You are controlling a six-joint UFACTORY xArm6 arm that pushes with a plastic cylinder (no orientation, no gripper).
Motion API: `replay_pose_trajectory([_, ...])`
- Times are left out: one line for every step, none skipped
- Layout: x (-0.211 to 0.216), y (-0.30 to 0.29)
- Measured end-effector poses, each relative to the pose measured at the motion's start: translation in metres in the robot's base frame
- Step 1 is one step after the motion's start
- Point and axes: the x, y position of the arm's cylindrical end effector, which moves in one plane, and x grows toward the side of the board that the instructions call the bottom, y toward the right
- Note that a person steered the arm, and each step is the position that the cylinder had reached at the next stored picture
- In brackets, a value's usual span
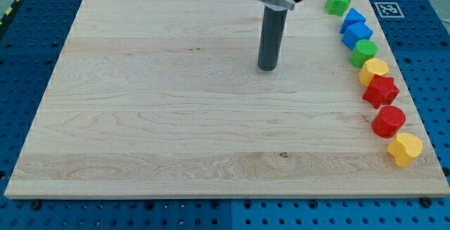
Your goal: Point your arm to green star
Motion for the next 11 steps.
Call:
replay_pose_trajectory([-0.044,-0.008])
replay_pose_trajectory([-0.105,-0.008])
replay_pose_trajectory([-0.156,-0.003])
replay_pose_trajectory([-0.159,-0.003])
replay_pose_trajectory([-0.160,0.012])
replay_pose_trajectory([-0.161,0.064])
replay_pose_trajectory([-0.161,0.083])
replay_pose_trajectory([-0.161,0.102])
replay_pose_trajectory([-0.161,0.104])
replay_pose_trajectory([-0.161,0.110])
replay_pose_trajectory([-0.161,0.124])
